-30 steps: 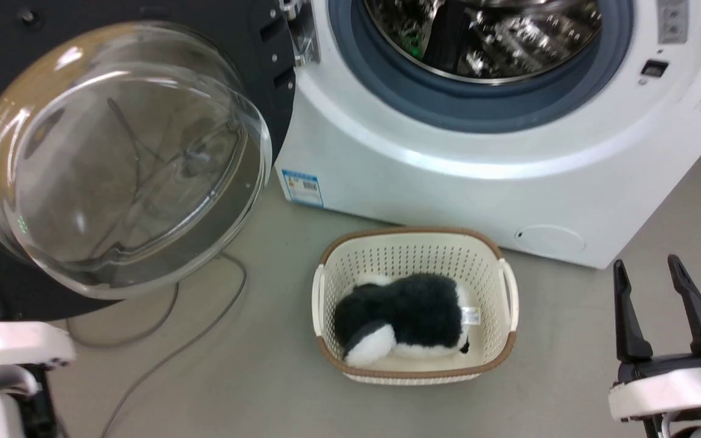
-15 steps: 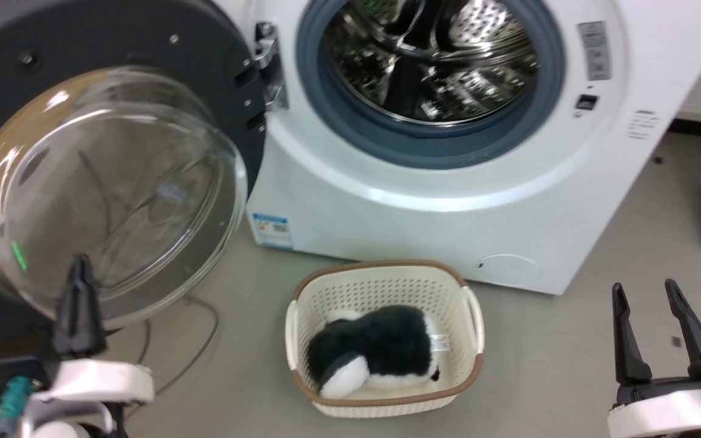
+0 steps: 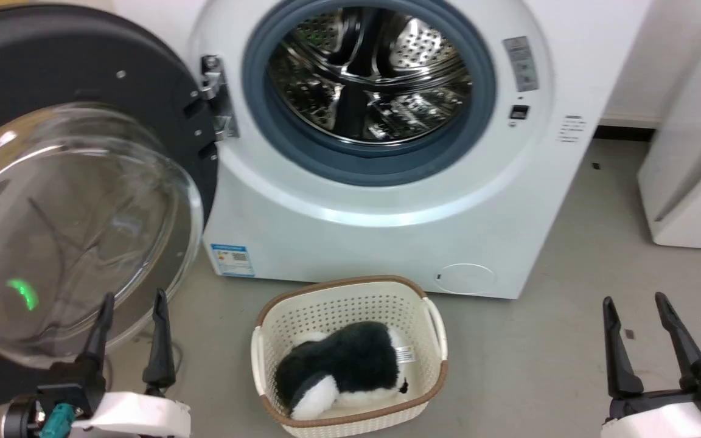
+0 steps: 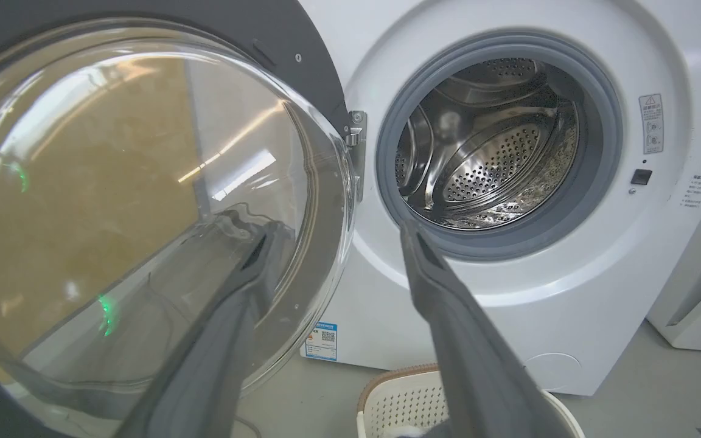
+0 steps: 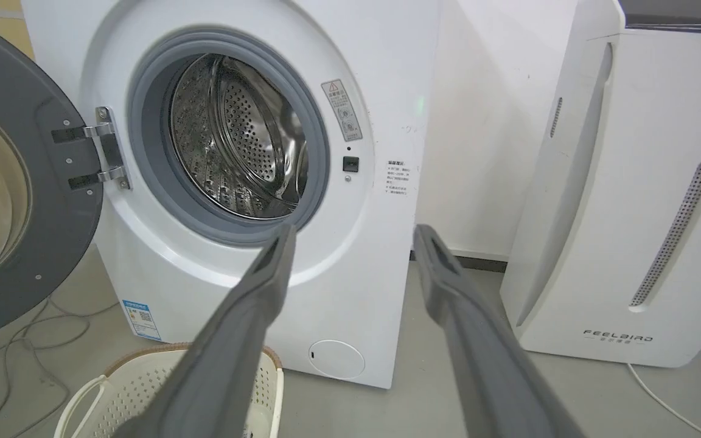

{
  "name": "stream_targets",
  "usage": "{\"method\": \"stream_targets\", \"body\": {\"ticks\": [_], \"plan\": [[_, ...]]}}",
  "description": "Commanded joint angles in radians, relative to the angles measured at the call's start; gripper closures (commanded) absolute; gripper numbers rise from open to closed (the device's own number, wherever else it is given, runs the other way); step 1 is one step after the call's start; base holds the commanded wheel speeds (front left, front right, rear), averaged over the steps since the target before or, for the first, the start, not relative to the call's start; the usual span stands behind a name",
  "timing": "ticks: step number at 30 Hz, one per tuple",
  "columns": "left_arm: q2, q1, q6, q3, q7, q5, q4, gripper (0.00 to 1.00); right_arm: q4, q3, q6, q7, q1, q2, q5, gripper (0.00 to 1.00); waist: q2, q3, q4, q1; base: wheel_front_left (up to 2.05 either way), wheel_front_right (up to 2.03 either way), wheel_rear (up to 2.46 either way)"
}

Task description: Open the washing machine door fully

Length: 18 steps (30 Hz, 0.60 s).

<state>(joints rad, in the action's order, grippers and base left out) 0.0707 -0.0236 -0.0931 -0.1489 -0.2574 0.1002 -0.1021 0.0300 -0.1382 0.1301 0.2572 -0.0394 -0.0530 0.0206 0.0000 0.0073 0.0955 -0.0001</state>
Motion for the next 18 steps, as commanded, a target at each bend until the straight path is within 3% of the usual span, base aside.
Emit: {"method": "stream_targets", "body": {"ticks": [1,18], "plan": [[-0.006,0.016,-0.007,0.000,-0.004,0.004,-0.004,0.00,-0.003,0.005,0.001,0.005,-0.013,0.003,0.006,0.00,0.0000,-0.004,-0.015,0.0001,0.00,0.00,0.00],[-0.018,0.036,-0.014,0.022,-0.004,0.010,-0.049,0.00,-0.032,0.045,0.001,0.005,-0.026,0.003,0.007,0.00,0.0000,-0.007,-0.117,0.0001,0.00,0.00,0.00]]}}
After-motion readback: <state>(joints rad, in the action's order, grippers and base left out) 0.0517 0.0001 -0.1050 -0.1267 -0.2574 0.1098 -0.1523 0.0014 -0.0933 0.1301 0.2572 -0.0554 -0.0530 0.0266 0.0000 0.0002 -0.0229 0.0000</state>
